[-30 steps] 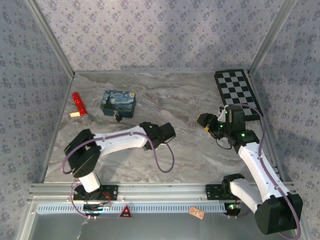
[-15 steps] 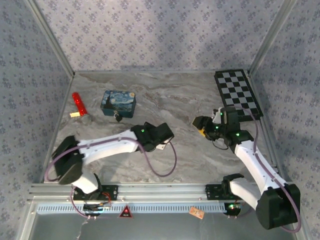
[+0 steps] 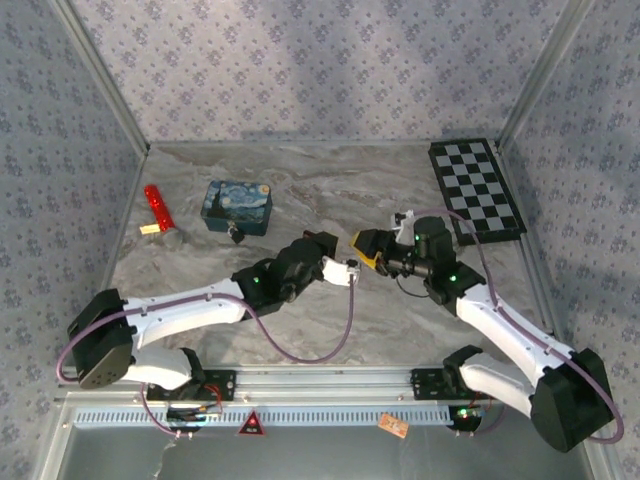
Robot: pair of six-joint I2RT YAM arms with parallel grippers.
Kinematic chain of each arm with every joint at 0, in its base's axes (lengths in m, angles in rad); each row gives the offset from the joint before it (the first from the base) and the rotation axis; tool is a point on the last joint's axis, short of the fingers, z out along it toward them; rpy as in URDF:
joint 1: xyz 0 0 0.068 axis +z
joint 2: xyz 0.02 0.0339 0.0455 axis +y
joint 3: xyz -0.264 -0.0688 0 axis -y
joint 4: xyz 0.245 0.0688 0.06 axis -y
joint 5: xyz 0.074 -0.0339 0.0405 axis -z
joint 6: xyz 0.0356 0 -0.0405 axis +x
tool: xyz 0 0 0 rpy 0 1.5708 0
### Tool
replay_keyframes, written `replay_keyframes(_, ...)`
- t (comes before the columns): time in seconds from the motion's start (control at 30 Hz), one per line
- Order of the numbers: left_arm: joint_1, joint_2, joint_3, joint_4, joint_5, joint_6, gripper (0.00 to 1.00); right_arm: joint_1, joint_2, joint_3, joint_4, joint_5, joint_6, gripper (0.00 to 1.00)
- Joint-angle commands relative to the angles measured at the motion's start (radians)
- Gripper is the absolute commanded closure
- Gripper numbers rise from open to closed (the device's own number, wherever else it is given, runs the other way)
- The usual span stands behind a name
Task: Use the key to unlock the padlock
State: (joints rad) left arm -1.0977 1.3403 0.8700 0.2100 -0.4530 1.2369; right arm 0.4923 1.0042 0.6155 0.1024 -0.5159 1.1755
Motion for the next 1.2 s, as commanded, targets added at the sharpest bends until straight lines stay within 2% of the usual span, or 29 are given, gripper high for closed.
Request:
replay_keyframes(0.0,0.025,-0.047,-0.024,0.196,0.122,-0.017,1.0,0.033,-0.051,-0.015,0.106,0.069,0.107,0.52)
replay_keyframes(0.13,0.084,-0.095,-0.065,0.231,0.23,-0.096,1.0,0.055,-0.092,-0.018,0.1,0.11,0.124,0.56)
replay_keyframes(0.3,0.114,-0.118,-0.093,0.241,0.3,-0.094,1.0,0.061,-0.108,-0.008,0.059,0.131,0.122,0.6)
replay_keyframes(0.4,0.14,-0.149,-0.107,0.198,0.403,-0.156,1.0,0.07,-0.091,0.009,0.072,0.123,0.133,0.6)
replay_keyframes(0.47,0.144,-0.159,-0.107,0.158,0.43,-0.151,1.0,0.078,-0.087,0.023,0.078,0.119,0.138,0.61)
replay_keyframes(0.77,0.179,-0.169,-0.12,0.121,0.401,-0.085,1.0,0.08,-0.166,0.056,-0.005,0.154,0.107,0.62)
replay_keyframes(1.17,0.164,-0.151,-0.13,0.122,0.388,-0.046,1.0,0.123,-0.099,0.093,0.021,0.144,0.129,0.68)
